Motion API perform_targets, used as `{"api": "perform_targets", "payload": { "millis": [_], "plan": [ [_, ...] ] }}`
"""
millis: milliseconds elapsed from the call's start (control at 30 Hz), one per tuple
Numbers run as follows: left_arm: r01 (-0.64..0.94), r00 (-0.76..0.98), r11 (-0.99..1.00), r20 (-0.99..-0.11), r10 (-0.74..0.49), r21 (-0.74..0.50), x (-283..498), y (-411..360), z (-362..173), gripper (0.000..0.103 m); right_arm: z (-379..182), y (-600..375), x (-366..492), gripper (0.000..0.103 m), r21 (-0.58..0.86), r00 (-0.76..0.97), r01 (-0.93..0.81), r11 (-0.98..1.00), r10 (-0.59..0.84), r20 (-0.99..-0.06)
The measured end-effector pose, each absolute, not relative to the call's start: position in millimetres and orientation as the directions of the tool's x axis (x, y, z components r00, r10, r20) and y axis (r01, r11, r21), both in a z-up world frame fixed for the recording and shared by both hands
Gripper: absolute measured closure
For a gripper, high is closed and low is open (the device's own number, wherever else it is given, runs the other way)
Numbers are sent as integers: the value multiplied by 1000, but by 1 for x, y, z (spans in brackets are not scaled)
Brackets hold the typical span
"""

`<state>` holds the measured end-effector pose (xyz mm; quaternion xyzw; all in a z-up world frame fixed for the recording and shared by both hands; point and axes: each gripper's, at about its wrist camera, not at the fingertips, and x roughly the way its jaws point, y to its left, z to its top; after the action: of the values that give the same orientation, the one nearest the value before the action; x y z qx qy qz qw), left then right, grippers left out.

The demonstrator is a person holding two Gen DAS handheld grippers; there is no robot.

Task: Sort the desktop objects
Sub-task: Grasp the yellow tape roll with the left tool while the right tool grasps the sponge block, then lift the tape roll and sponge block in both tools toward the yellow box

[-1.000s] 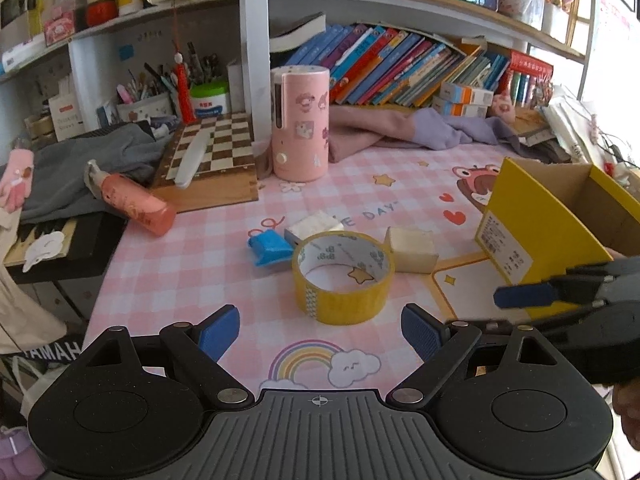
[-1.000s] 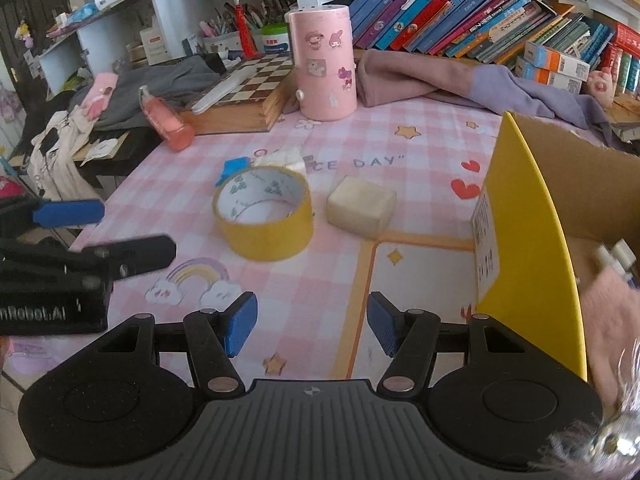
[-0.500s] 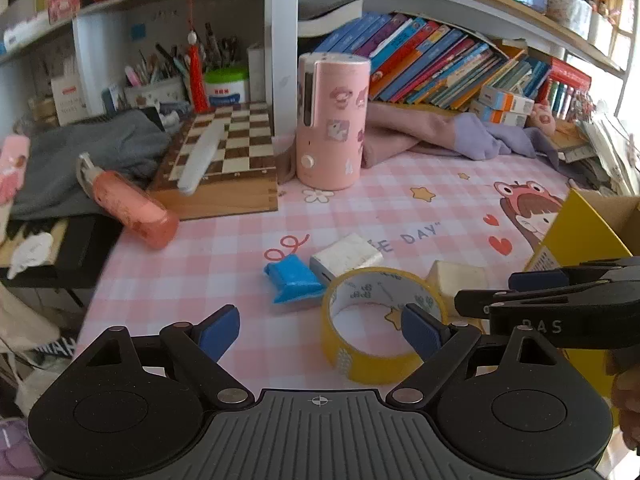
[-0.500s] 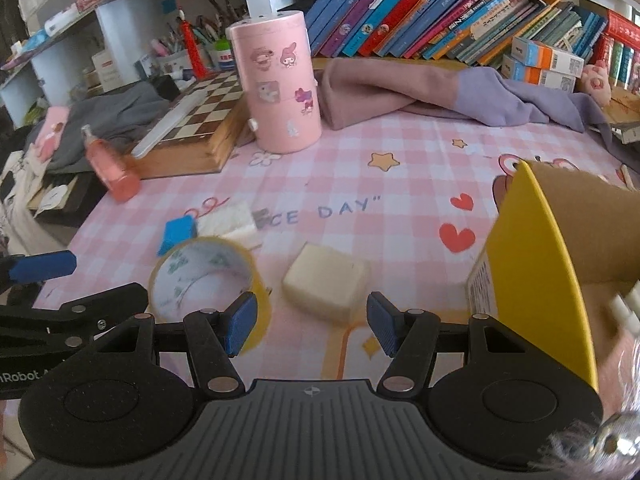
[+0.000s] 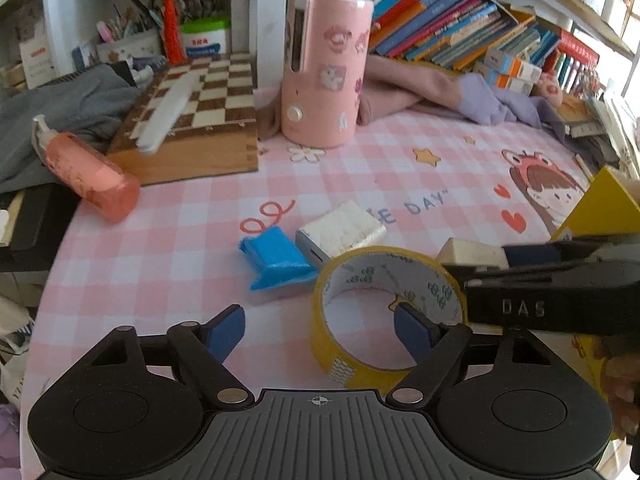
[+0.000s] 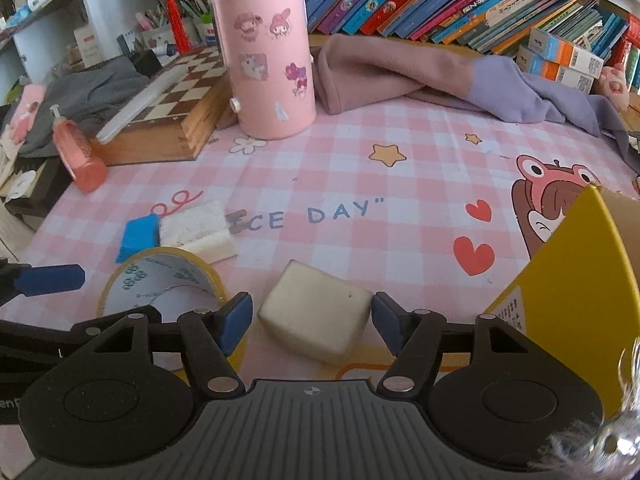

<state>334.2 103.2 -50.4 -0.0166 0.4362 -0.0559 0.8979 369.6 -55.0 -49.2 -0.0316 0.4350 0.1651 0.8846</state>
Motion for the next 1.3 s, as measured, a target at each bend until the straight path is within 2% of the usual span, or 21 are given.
{"api": "perform_targets", "payload": {
  "millis": [167, 300, 367, 433, 467, 500, 633, 833, 1300],
  "plan": [
    [109, 580, 992, -806, -119, -67, 340, 99, -60, 34, -53, -59, 375, 39, 94, 571, -309, 946, 264, -777],
    [103, 580, 992, -806, -119, -72, 343, 98, -64, 57, -57, -62, 376, 42, 107, 554, -321, 941, 278, -784],
    [114, 585, 992, -803, -109, -52, 343, 96, -64, 67, -58, -60, 377, 44, 110, 547, -328, 938, 284, -787],
    [123, 587, 991, -801, -116, -53, 343, 96, -63, 83, -58, -59, 377, 47, 103, 549, -334, 937, 282, -787],
    [121, 587, 991, -802, -113, -51, 342, 96, -63, 85, -58, -59, 377, 48, 102, 550, -337, 936, 284, -785],
    [118, 587, 992, -802, -111, -51, 342, 96, -63, 92, -58, -59, 376, 51, 102, 551, -341, 934, 287, -784],
    [111, 594, 991, -795, -122, -69, 334, 99, -59, 94, -55, -62, 373, 59, 111, 551, -349, 931, 300, -778],
    [64, 615, 992, -778, -128, -112, 319, 105, -46, 94, -48, -64, 362, 63, 128, 552, -360, 924, 322, -769],
    [-41, 665, 989, -743, -82, -146, 284, 129, -18, 94, -37, -70, 335, 66, 128, 556, -394, 910, 347, -756]
  ]
}}
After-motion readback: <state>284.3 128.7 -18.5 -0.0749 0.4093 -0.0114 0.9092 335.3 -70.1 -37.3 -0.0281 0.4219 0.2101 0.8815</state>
